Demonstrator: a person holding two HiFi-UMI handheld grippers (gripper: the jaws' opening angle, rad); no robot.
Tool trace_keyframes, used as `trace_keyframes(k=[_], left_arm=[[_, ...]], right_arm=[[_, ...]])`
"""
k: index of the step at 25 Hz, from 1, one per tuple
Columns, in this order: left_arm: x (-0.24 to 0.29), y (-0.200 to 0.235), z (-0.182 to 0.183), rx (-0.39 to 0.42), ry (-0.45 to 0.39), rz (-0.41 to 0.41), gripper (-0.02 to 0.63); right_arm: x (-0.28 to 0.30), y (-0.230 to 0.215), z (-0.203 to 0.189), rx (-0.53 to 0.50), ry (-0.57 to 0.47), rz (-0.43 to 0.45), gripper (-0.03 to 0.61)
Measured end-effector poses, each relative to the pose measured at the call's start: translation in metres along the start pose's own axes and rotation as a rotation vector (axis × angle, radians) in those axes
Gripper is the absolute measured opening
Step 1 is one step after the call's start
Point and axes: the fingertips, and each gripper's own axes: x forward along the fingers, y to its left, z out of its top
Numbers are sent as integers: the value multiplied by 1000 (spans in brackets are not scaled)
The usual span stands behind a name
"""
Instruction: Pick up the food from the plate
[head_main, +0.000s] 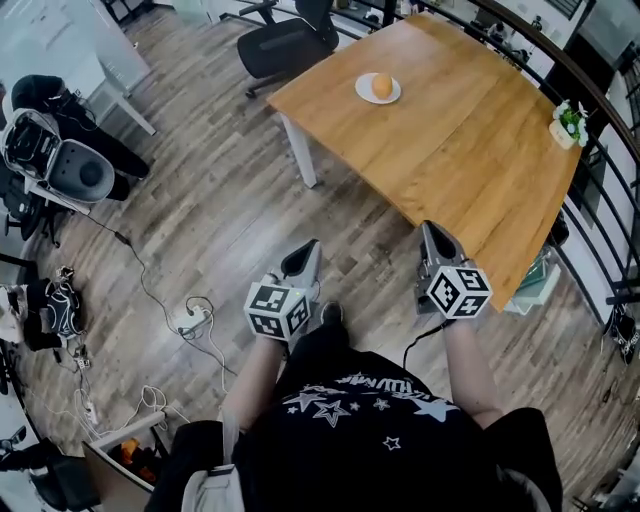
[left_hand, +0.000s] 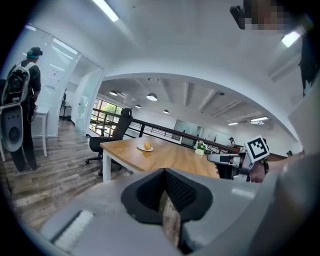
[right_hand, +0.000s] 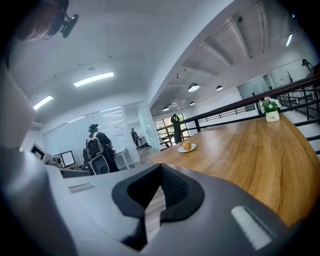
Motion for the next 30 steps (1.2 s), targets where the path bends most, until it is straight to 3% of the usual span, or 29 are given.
trace_keyframes(k=[10,15,23,27,30], left_arm=[[56,80,47,-1,-7,-56,2],[70,105,48,-7,18,-55,2],[92,114,58,-2,16,-64,2],[113,132,66,9,18,-38,2],[136,149,80,16,16,-26,2]], right_arm=[[98,6,38,-8,-30,-54,3],[121,15,44,-111,-33,-42,3],[150,-12,60,-86,-37,-72,3],[192,-30,73,-67,-20,-68,5],[229,-49,82,-33,3,-74,41]])
